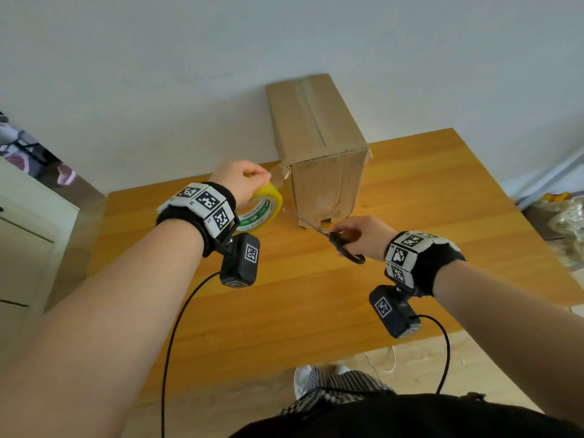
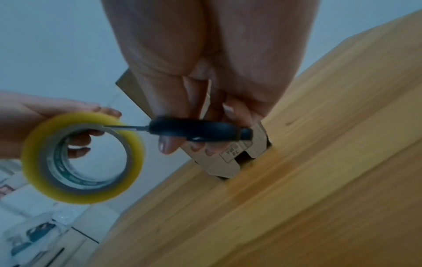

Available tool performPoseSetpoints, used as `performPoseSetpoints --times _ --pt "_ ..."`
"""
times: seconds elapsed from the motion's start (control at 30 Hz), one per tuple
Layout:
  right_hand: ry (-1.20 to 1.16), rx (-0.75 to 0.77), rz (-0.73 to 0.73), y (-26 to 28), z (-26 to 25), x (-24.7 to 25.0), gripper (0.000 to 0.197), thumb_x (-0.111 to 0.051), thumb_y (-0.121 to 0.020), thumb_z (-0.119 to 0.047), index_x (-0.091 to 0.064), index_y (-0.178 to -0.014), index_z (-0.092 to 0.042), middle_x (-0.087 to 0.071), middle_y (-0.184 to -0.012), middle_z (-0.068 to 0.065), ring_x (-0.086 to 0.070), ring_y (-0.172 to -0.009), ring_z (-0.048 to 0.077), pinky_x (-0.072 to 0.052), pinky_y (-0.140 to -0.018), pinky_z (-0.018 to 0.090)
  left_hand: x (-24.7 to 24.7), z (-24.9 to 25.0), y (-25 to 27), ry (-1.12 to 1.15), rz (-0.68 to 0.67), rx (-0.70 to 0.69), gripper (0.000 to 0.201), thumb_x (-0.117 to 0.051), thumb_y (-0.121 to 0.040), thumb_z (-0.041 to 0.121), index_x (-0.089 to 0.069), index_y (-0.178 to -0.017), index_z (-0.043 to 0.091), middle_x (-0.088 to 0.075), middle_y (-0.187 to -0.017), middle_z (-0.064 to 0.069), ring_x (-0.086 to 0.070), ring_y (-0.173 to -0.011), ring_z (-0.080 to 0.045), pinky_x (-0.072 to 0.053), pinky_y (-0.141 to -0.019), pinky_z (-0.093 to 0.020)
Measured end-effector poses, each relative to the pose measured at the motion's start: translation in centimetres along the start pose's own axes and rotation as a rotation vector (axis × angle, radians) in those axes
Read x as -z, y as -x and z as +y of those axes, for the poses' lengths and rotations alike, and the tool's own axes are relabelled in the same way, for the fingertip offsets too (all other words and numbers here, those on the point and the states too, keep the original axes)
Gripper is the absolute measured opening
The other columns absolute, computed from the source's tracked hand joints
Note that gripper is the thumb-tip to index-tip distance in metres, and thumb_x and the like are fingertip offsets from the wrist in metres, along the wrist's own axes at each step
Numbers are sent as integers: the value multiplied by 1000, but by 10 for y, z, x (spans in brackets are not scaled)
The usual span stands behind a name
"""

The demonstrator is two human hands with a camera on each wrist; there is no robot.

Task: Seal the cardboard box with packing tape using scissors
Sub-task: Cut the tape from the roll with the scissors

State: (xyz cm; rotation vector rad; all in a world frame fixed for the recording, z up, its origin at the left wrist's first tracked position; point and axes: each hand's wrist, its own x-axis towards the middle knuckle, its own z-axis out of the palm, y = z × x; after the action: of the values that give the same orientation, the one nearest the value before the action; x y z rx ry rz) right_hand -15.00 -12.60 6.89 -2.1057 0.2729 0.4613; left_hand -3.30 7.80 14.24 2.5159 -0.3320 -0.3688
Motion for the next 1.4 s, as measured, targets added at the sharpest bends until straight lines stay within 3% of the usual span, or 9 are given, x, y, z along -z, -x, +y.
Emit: performPoseSetpoints --times 0.2,0.43,0.6,0.73,0.83,0.97,1.1,1.27,1.4 --pt "-94 48 5 -1 -8 0 45 -75 -74 -7 -60 -116 -11 -63 -95 5 -59 -89 16 -45 -80 23 -1 -7 -4 -14 -11 -6 26 -51 -92 35 -64 -112 25 -62 -118 0 -52 -96 -15 -40 -81 -27" --pt "-25 8 -26 -1 -11 -3 51 -78 -71 -32 -56 -115 -19 -60 -94 1 -57 -87 16 -45 -79 23 -2 -12 -4 -28 -14 -16 29 -47 -94 35 -58 -119 26 -55 -128 -1 -51 -116 -22 -41 -85 -32" --pt "5 10 58 -2 -23 -9 48 -74 -71 -45 -60 -108 -19 -61 -89 -2 -58 -80 16 -45 -64 21 -3 -14 -7 -18 -25 -22 24 -49 -93 36 -57 -114 27 -55 -124 -1 -52 -101 -19 -45 -80 -33" --pt "-28 20 113 -7 -34 -18 53 -73 -65 -56 -63 -101 -19 -67 -89 4 -66 -81 23 -57 -70 37 -3 -13 -9 -19 -24 -26 22 -49 -93 35 -57 -112 25 -55 -116 1 -49 -93 -16 -45 -77 -31" --pt "-43 14 143 -11 -46 -24 51 -73 -66 -56 -62 -100 -20 -68 -90 6 -68 -80 24 -59 -70 39 -2 -11 -8 -26 -23 -20 22 -49 -94 35 -57 -111 25 -53 -105 4 -50 -89 -16 -44 -67 -28" --pt "-107 2 170 -11 -58 -30 49 -73 -69 -51 -61 -102 -17 -65 -82 6 -68 -74 24 -57 -65 36 -1 -12 -9 -24 -28 -5 22 -49 -93 36 -56 -111 25 -54 -103 5 -54 -88 -17 -48 -75 -32" --pt "-131 -7 201 -10 -62 -35 48 -74 -69 -50 -63 -99 -14 -62 -76 2 -66 -69 22 -57 -67 39 0 -10 -9 -39 -33 -8 27 -48 -94 37 -56 -116 22 -54 -105 3 -53 -86 -16 -44 -64 -25" --pt "-158 -1 224 -11 -62 -39 43 -74 -68 -50 -62 -92 -16 -62 -72 2 -62 -56 16 -56 -61 35 0 -11 -9 -39 -32 -2 26 -49 -93 35 -57 -114 22 -57 -117 -1 -50 -90 -15 -41 -73 -28" --pt "-181 5 225 -11 -62 -39 43 -75 -68 -48 -63 -93 -14 -62 -71 2 -58 -50 12 -55 -57 32 1 -11 -10 -59 -49 -7 25 -48 -94 35 -57 -113 22 -58 -116 0 -48 -91 -14 -37 -72 -27"
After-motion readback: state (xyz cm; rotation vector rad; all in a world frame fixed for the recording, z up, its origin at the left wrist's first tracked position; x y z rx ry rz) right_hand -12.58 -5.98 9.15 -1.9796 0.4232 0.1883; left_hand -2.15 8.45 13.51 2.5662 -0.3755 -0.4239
